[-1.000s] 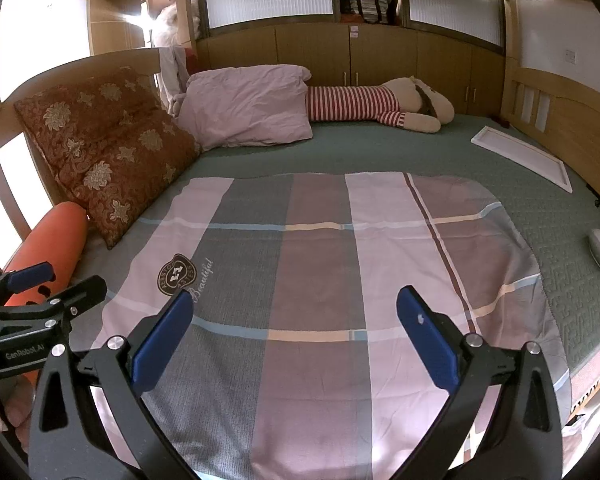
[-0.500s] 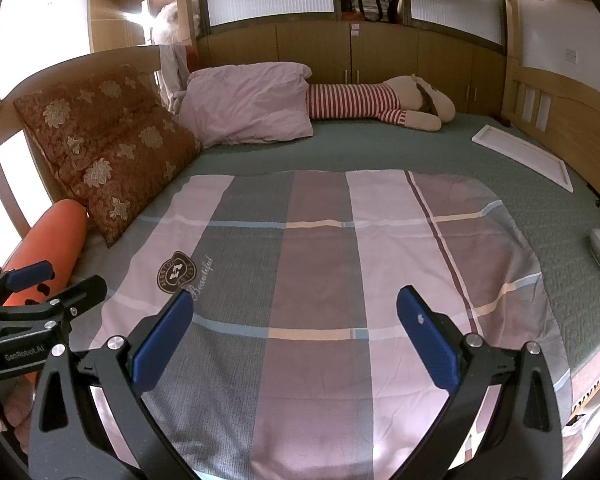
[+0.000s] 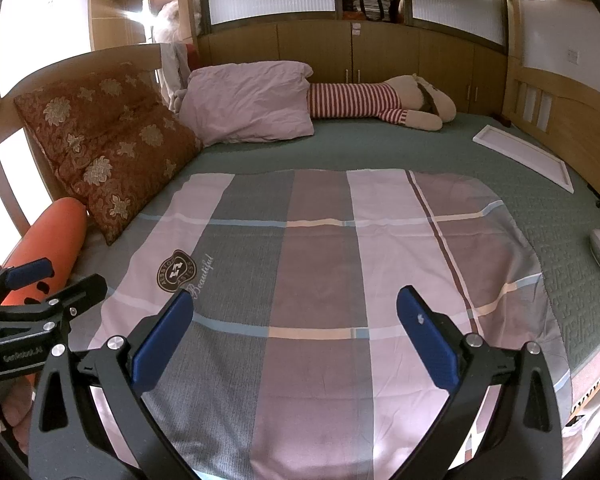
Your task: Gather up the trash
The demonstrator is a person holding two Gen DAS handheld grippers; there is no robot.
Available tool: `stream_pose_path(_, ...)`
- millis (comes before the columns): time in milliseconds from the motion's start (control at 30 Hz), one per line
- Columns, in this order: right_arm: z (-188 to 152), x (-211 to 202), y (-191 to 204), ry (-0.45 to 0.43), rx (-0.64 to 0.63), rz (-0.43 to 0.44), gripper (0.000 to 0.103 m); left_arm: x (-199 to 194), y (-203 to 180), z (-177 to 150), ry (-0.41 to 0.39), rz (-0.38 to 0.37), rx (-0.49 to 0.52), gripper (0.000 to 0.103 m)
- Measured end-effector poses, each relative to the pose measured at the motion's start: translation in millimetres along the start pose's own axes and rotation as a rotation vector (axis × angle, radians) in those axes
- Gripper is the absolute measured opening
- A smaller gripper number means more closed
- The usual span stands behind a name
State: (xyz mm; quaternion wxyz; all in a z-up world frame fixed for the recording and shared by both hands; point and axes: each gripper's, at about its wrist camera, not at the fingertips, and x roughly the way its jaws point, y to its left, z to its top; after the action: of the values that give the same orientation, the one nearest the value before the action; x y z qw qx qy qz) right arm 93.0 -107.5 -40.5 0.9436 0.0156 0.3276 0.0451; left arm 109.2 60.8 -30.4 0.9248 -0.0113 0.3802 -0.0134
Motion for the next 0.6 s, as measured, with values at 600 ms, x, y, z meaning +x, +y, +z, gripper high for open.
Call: stream_pose_path(600,-5.1,2.5,0.0,0.006,-0.007,0.003,0.099,5.4,7.0,-0.3,0.012,-0.012,-0.04,0.1)
